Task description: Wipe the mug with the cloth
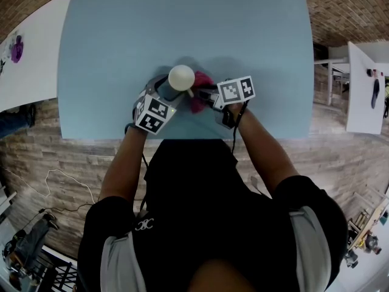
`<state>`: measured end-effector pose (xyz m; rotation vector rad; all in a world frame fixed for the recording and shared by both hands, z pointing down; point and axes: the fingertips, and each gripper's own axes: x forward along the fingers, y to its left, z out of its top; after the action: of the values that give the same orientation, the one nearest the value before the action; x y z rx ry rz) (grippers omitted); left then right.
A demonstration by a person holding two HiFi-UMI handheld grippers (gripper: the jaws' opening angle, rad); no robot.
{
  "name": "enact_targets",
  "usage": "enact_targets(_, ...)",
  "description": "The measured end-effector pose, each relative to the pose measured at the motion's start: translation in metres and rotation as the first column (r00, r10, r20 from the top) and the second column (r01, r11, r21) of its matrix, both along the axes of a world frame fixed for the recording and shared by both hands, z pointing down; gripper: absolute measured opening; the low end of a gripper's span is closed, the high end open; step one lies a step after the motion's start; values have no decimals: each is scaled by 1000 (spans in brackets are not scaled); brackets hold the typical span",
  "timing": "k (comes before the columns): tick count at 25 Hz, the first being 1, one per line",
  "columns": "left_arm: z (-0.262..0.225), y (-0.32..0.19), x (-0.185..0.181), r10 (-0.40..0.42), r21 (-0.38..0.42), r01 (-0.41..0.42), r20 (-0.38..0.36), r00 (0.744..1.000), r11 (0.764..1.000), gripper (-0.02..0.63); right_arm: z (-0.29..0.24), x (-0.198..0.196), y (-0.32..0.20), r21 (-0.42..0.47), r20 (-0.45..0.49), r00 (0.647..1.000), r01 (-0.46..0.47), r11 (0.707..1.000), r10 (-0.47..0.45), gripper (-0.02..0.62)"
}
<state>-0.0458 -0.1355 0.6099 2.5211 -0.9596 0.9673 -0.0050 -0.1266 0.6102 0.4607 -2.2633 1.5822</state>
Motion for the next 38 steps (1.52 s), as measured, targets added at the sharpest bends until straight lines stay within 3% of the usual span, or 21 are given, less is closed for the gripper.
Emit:
enact_targets(6, 2, -3, -5, -41, 1, 41, 4, 999, 999, 327, 14, 0, -10, -108, -7, 996, -93, 990, 93, 37)
enact_targets(13, 6, 0, -3, -151, -8, 151, 6, 988, 988, 327, 1, 17, -4, -176, 111, 968, -202, 963, 223, 38)
enact_targets(18, 6, 0, -1, -255, -23, 254, -4, 967, 967, 327, -20, 34, 3, -143, 130, 957, -239, 960, 258, 38)
enact_targets(21, 7, -1, -2, -321, -42, 320, -15, 947, 946, 327, -22, 40, 10, -128, 73, 956, -272, 954, 283, 37)
enact_targets(23, 7, 0, 0, -355, -47, 354, -16, 935, 934, 327, -23, 33, 10, -127, 125, 945, -287, 949, 302, 37)
enact_targets(31, 8, 1, 4, -403, -46, 401, -21, 915, 915, 324, 6, 36, 4, -180, 82, 896, -417, 891, 436, 38)
enact_targets(38, 9, 0, 8, -430, -33, 429, -20, 903, 903, 321, -39, 37, 9, -126, 152, 901, -389, 913, 405, 38)
